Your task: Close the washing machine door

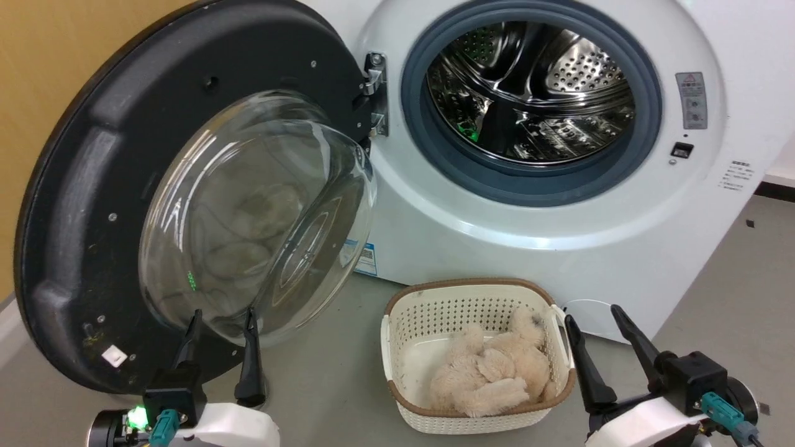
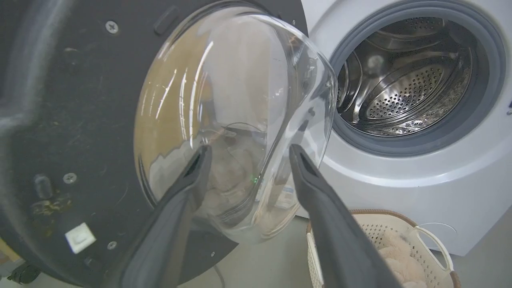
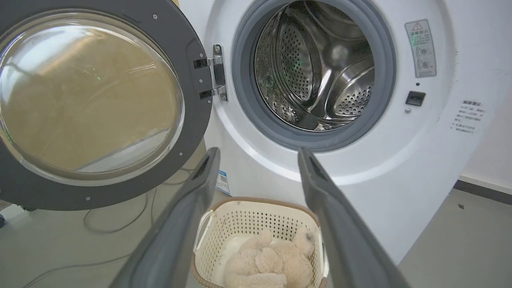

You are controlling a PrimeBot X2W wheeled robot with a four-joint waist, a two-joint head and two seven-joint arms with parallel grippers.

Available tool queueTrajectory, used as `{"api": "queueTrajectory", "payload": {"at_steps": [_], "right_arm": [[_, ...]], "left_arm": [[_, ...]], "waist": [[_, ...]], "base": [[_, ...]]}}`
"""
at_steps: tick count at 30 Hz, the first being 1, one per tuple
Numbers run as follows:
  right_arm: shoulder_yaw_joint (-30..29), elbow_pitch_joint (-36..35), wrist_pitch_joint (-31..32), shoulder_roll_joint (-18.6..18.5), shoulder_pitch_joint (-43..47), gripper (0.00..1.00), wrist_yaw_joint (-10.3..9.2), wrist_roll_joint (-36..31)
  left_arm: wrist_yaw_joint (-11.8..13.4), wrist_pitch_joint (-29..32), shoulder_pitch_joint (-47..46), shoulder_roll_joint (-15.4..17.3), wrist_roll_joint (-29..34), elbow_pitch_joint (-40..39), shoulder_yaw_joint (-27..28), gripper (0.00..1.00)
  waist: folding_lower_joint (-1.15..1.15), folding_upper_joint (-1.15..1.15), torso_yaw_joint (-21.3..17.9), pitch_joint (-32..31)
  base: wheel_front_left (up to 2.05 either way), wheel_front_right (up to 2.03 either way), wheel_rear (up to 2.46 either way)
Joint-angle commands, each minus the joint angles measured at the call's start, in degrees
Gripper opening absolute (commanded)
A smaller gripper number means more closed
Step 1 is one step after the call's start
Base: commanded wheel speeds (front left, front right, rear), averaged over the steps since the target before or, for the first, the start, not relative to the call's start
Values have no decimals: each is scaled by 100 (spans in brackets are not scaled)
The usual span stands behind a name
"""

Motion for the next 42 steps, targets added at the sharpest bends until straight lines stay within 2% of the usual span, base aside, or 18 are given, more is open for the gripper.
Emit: {"api": "queueTrajectory", "payload": {"at_steps": [1,20,42], "right_arm": [[28,29,-67,15,76,100,3,50],[410,311,-306,-23,-84,100,3,224],[616,516,-569,-49,-115,100,4,435]], "left_arm": [[38,-70,73,3,-30,-20,19,100],[256,-309,226,4,-136,-161,82,100],[400,-572,349,5,-217,-225,130,100]], "waist": [[0,0,45,10],[0,0,556,45],[0,0,1087,60]], "base": [[0,0,0],[0,0,0],[0,0,0]]}}
